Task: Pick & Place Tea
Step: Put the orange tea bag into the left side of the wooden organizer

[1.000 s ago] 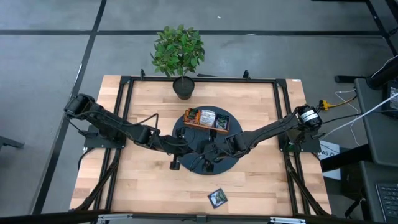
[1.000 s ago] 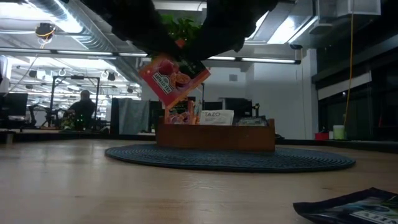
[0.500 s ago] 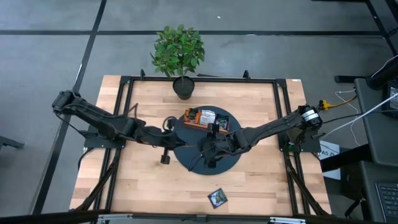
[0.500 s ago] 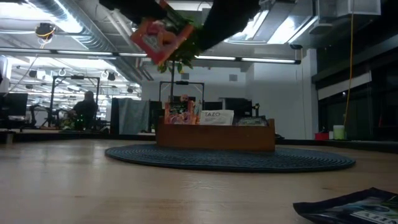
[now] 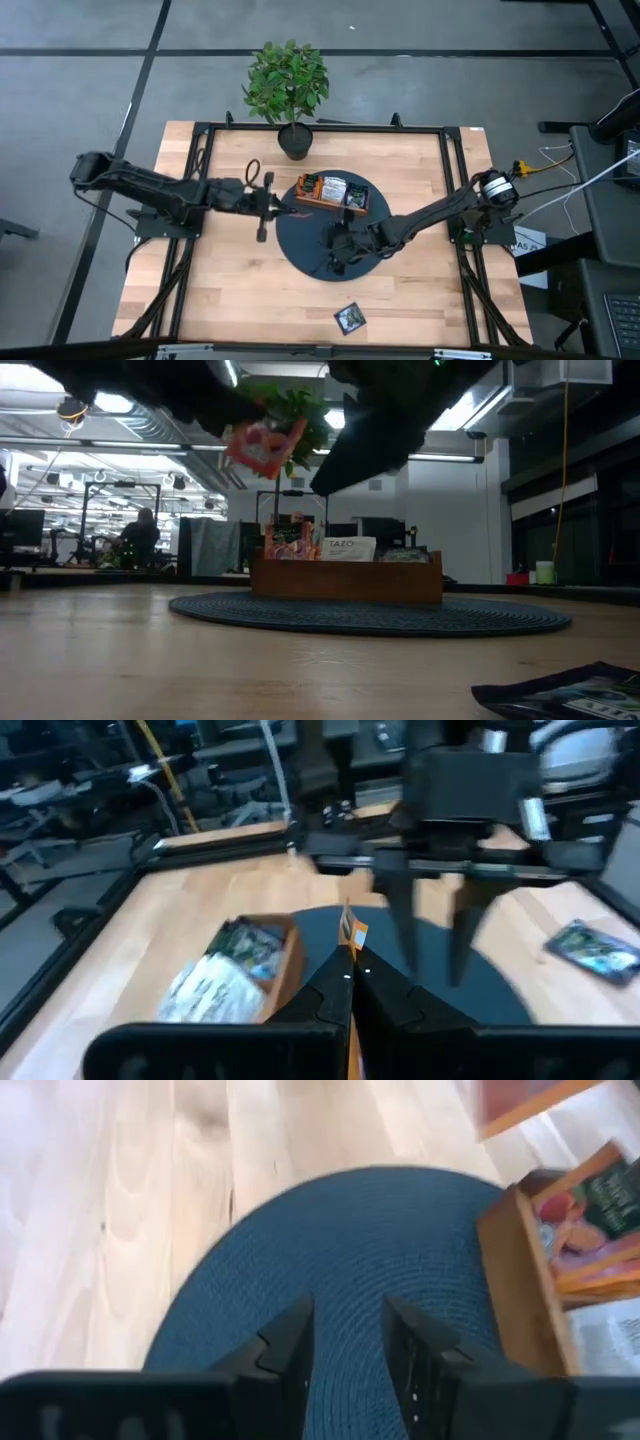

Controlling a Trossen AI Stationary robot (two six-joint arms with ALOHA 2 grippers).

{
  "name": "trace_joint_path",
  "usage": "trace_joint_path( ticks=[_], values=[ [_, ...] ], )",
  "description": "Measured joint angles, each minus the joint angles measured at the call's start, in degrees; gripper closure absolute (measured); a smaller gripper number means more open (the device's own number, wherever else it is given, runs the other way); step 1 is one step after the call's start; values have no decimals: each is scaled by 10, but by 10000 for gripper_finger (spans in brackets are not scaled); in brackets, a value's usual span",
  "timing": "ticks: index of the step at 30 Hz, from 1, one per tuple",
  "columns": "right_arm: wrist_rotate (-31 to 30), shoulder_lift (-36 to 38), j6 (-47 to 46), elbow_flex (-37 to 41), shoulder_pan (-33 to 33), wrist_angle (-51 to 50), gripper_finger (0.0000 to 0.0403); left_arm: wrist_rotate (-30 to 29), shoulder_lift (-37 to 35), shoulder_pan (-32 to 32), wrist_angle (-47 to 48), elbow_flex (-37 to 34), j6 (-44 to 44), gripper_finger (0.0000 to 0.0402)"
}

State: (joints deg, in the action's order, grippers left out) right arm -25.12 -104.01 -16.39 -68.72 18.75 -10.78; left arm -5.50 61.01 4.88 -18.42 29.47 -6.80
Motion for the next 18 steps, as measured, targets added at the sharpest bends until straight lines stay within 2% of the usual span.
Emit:
trace_joint_path(
  ticks=[11,18],
  values=[
    [-54,1,-3,76,27,144,286,98,36,-120,-175,-72,27,400],
    [-59,16,2,83,29,152,286,103,98,-144,-260,-96,48,400]
  ],
)
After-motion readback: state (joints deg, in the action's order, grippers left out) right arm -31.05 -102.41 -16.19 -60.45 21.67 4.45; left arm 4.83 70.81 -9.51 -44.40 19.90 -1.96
